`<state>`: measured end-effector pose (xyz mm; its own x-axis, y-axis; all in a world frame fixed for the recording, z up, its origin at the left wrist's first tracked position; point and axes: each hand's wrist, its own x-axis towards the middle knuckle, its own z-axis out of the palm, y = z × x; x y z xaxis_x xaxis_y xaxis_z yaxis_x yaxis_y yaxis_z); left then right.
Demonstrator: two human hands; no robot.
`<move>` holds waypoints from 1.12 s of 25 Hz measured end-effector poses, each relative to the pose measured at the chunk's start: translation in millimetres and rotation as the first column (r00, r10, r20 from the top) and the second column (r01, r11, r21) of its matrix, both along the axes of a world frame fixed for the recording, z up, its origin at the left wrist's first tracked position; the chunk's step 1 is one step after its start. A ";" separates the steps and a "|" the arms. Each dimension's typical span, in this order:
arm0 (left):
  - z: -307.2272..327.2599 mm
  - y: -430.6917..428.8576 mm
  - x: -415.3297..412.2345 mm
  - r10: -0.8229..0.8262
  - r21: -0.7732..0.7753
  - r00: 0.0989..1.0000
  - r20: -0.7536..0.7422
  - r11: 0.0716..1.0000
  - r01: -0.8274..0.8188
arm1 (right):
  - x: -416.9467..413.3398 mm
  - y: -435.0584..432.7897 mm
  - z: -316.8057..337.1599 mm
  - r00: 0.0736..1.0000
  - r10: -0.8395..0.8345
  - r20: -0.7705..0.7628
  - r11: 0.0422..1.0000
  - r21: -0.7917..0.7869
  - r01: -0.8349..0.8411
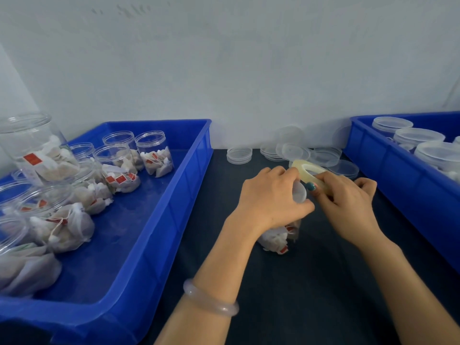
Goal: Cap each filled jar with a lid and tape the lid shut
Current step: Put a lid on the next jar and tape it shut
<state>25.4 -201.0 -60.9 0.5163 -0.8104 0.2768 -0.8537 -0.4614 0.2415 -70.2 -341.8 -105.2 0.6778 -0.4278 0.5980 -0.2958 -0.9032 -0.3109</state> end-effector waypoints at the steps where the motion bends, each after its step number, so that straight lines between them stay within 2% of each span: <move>1: 0.5 -0.5 -0.7 -0.004 -0.008 1.000 -0.016 1.000 0.003 | -0.1 1.5 0.8 1.000 -0.017 0.007 1.000 -0.018 0.017; 7: -0.3 -9.6 -6.9 0.022 -0.073 0.999 0.041 0.997 -0.019 | 1.8 12.7 3.9 0.986 -0.145 0.080 0.985 -0.086 0.152; 11: 0.4 -6.7 -3.9 -0.010 -0.073 0.998 0.055 0.997 0.014 | 13.4 17.2 3.9 0.971 -0.236 0.035 0.963 -0.126 0.239; 17: 3.2 -8.1 -5.3 -0.007 -0.076 0.998 0.060 0.997 0.012 | 35.1 1.8 2.0 0.953 -0.302 -0.029 0.953 0.032 0.303; 25: 6.0 -10.8 -9.8 0.016 -0.049 0.999 0.033 0.999 -0.014 | 68.1 -22.7 -0.4 0.932 -0.362 -0.018 0.930 -0.073 0.360; 28: 0.8 -5.8 -23.1 -0.094 -0.088 0.995 0.015 0.992 0.095 | 71.7 -47.2 14.7 0.893 -0.418 -0.167 0.905 0.016 0.426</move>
<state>2.3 -206.8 -60.1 0.4349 -0.8275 0.3550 -0.8954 -0.3555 0.2682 1.5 -389.0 -90.5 0.5092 -0.7212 0.4698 -0.6939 -0.6669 -0.2717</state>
